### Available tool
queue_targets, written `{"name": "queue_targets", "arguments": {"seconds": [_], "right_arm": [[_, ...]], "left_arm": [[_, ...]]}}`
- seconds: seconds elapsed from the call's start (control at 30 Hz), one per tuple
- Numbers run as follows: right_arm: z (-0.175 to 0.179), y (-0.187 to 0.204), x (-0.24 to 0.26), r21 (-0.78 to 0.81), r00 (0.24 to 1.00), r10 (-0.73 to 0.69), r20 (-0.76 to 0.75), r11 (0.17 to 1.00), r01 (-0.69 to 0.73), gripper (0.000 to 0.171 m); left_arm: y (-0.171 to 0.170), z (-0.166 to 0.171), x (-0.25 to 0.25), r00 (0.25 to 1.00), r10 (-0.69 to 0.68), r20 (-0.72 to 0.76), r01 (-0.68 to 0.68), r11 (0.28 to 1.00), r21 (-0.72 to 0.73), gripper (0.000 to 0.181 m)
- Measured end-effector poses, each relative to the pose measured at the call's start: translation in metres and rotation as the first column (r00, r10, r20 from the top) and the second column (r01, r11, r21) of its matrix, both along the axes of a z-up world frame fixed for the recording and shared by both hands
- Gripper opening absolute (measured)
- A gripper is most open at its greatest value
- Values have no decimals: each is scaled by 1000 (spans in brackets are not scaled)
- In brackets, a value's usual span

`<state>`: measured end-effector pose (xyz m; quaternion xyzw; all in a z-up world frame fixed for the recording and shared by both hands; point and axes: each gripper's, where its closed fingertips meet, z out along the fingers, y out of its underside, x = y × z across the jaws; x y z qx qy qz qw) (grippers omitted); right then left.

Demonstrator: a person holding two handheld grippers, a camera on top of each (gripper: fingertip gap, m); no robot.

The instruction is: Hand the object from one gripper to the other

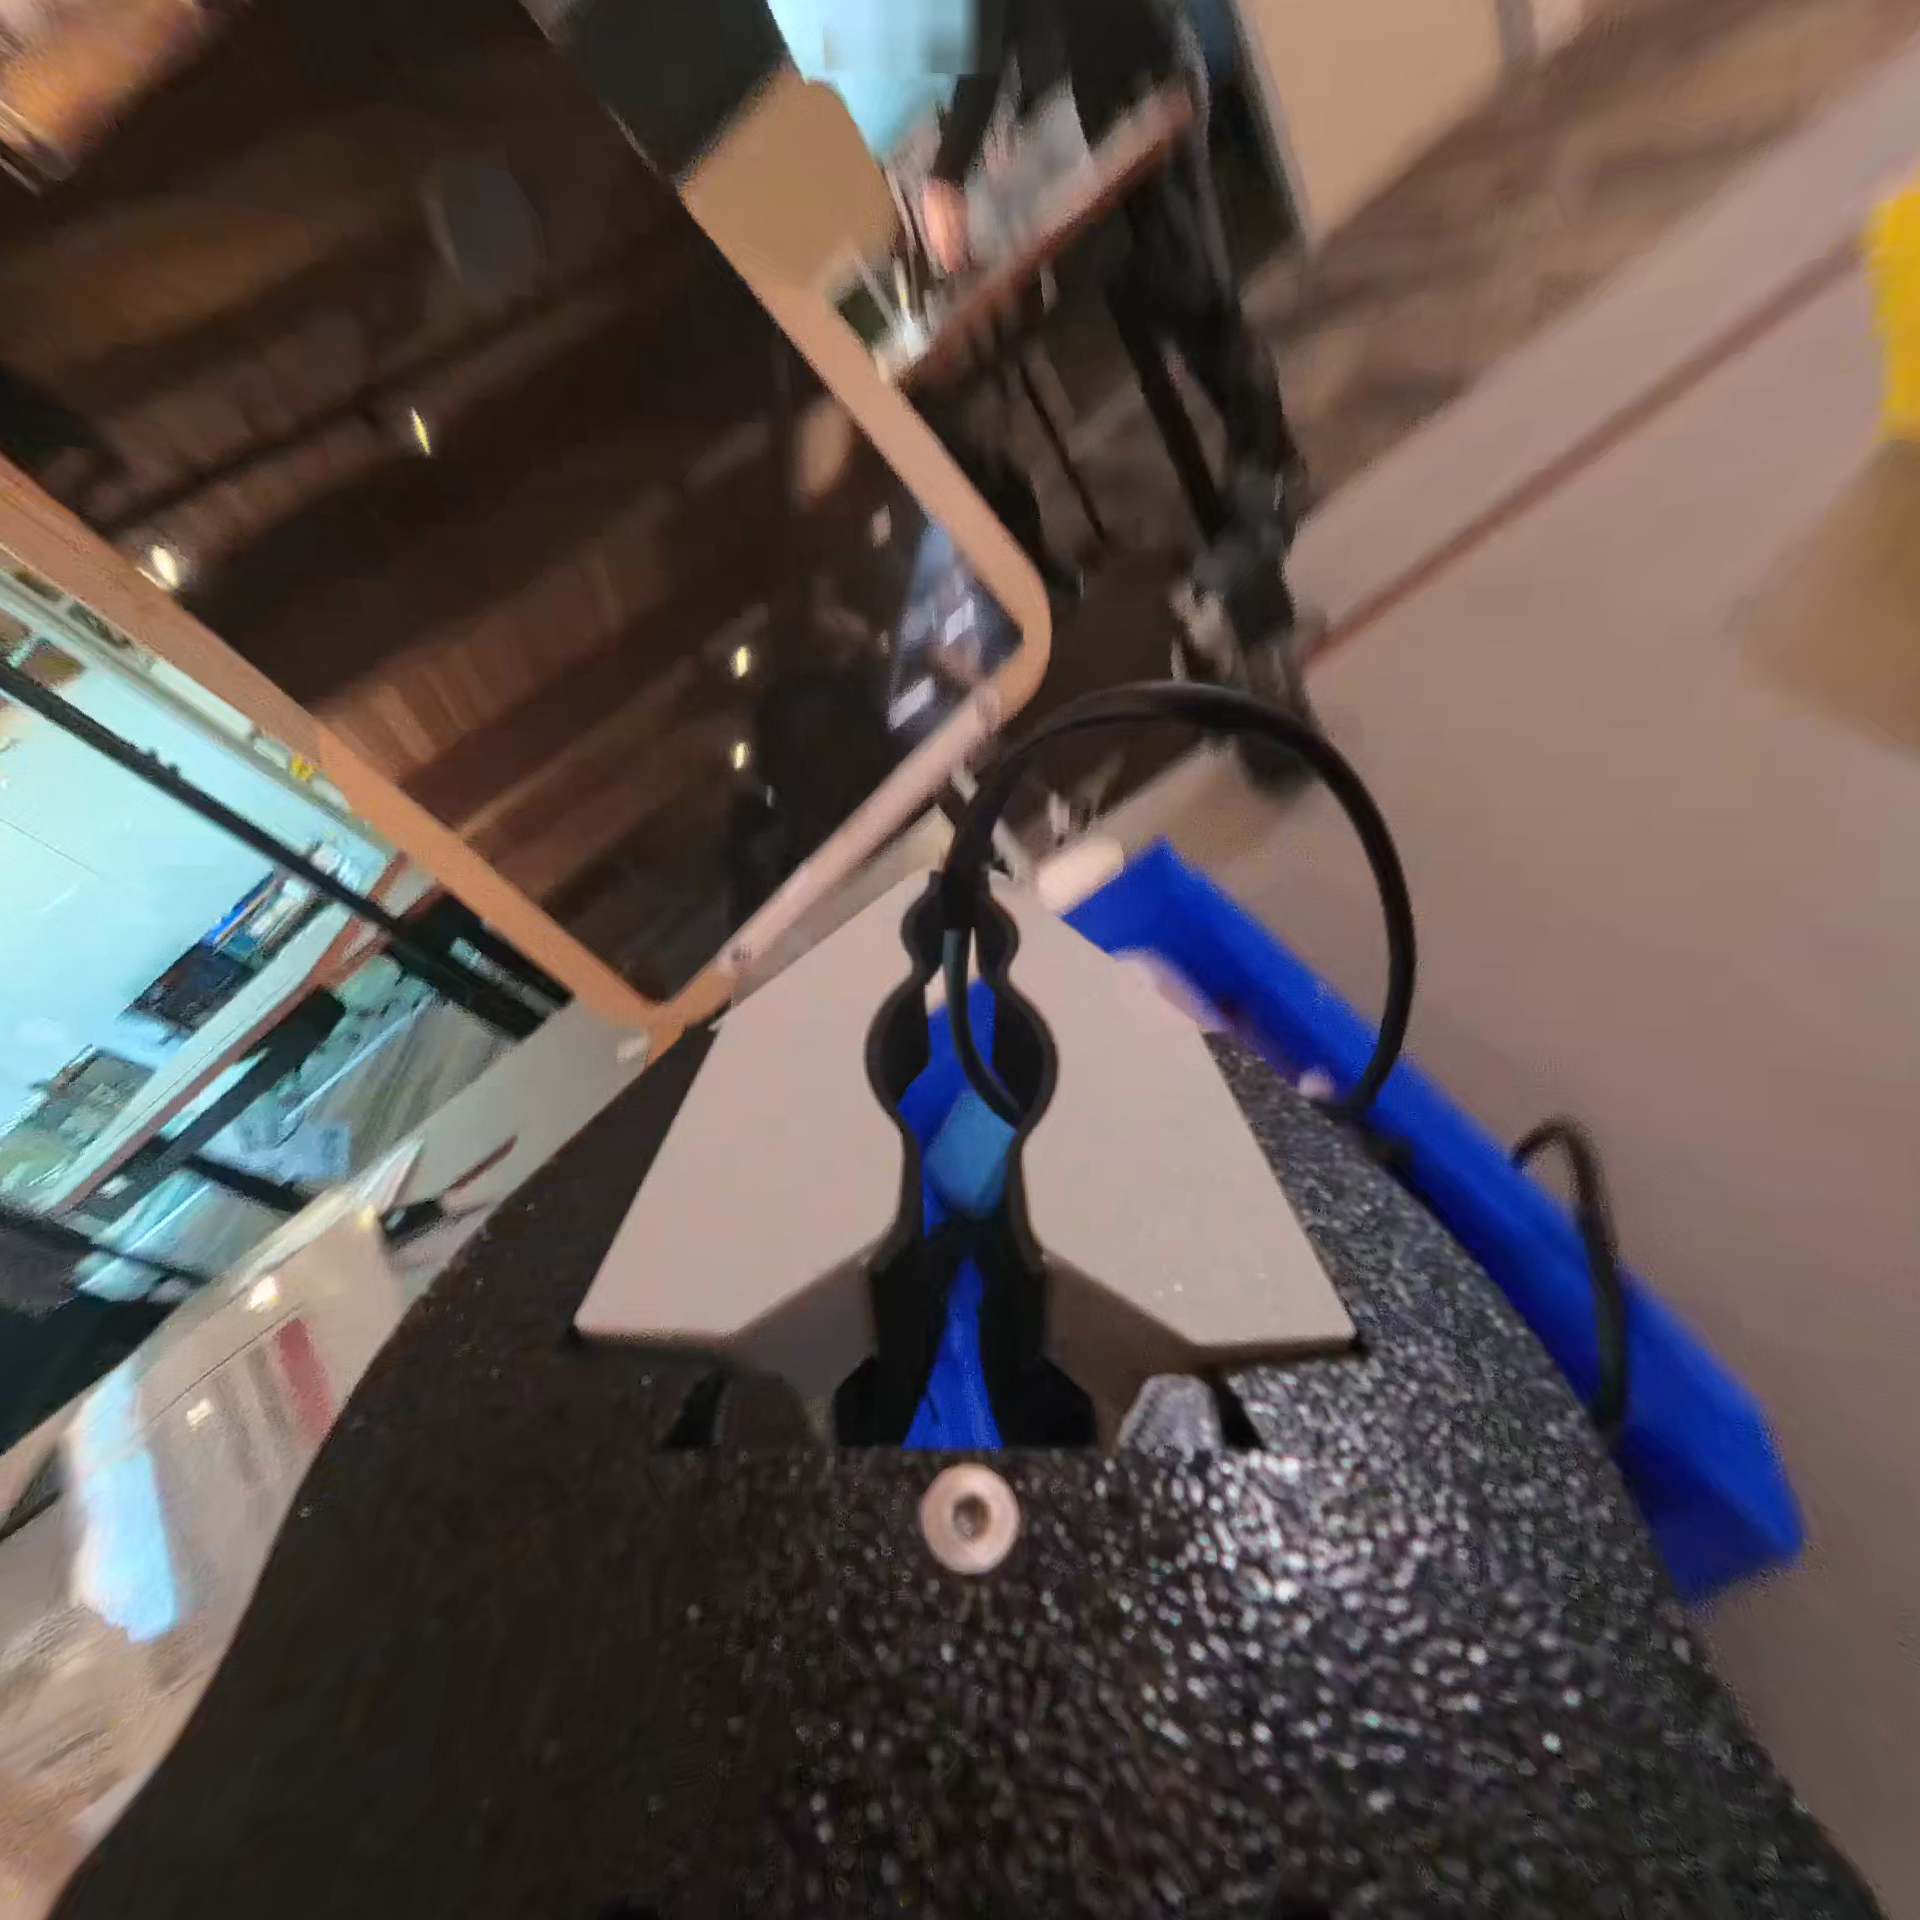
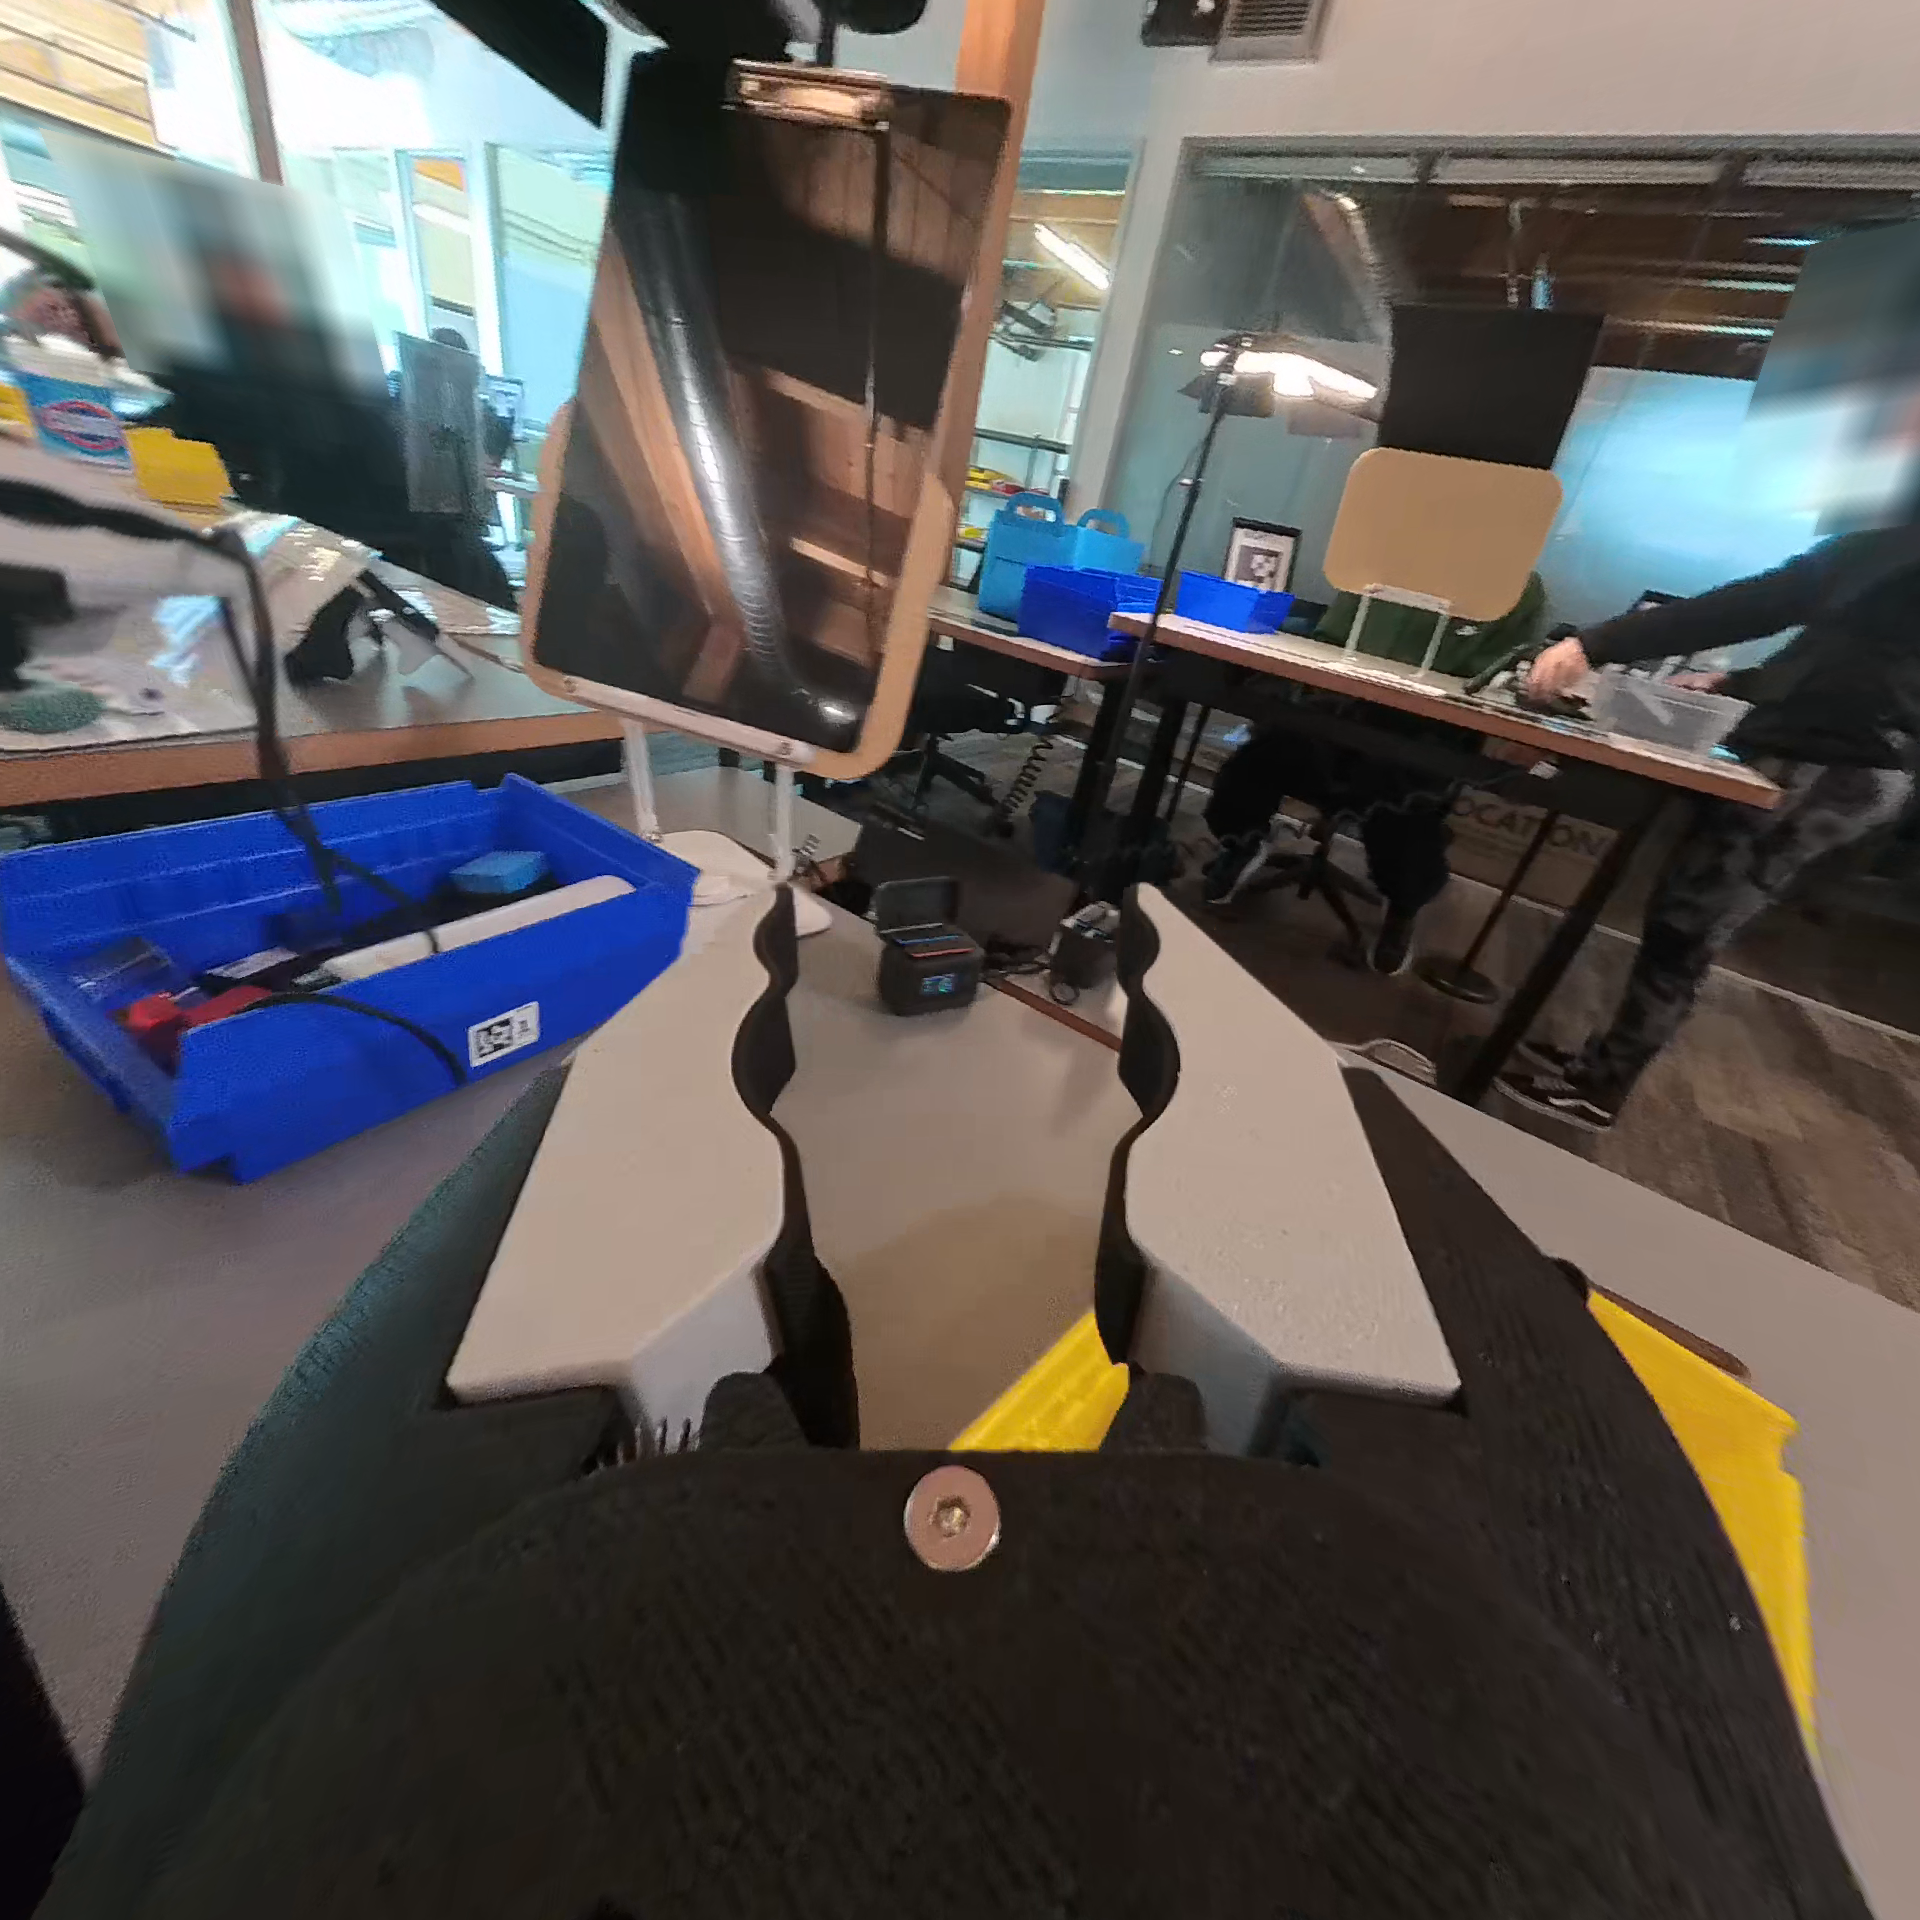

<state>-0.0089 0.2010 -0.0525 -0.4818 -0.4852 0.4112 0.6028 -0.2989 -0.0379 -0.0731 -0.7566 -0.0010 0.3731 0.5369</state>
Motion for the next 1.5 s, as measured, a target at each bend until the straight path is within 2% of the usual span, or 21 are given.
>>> {"name": "queue_targets", "arguments": {"seconds": [0.1,0.2,0.27,0.37,0.43,0.53,0.6,0.7,0.8,0.9,0.93,0.97,1.03,1.13,1.2,1.27,1.4,1.5], "right_arm": [[-3,-18,-10,25,998,59,14,998,-59,61],[-6,-41,-21,49,990,142,23,989,-143,61],[-7,-71,-30,17,963,270,1,963,-270,61],[-24,-128,-49,-27,875,483,32,875,-483,66],[-46,-154,-65,-29,838,538,95,843,-537,75],[-78,-186,-81,-74,774,616,146,787,-612,74],[-96,-205,-85,-135,715,674,187,738,-661,72],[-117,-221,-86,-212,644,723,249,689,-693,69],[-129,-237,-78,-368,527,809,259,587,-721,70],[-132,-245,-81,-486,498,844,198,526,-698,65],[-135,-246,-83,-511,507,840,194,528,-679,52],[-138,-245,-87,-520,529,824,200,547,-656,31],[-145,-234,-93,-500,589,768,251,624,-600,0],[-149,-198,-99,-403,692,622,367,777,-484,0],[-143,-165,-100,-284,772,476,421,878,-386,0],[-135,-133,-97,-152,832,316,457,949,-277,0],[-119,-88,-87,3,880,97,465,994,-112,0],[-112,-68,-80,63,889,7,458,997,-40,0]], "left_arm": [[4,41,28,992,-124,-4,121,955,270,2],[3,63,55,969,-246,5,222,886,407,2],[3,73,72,951,-310,-2,275,842,464,2],[10,80,98,909,-418,7,355,782,512,2],[21,78,117,858,-512,37,422,745,516,2],[41,69,147,750,-654,95,517,670,533,2],[54,61,157,701,-701,130,541,641,545,2],[68,53,161,666,-729,159,533,614,582,2],[77,47,156,679,-716,164,500,614,612,2],[80,46,155,678,-717,163,484,602,636,2],[80,46,155,677,-718,161,481,598,641,2],[81,46,154,682,-714,160,480,601,638,2],[80,46,149,708,-690,149,471,619,629,2],[77,43,131,790,-600,129,427,688,588,2],[78,36,118,843,-523,125,389,753,531,2],[84,24,110,861,-485,154,370,804,465,2],[108,-17,113,837,-470,280,392,872,292,2],[126,-51,125,803,-476,358,443,879,175,2]]}}
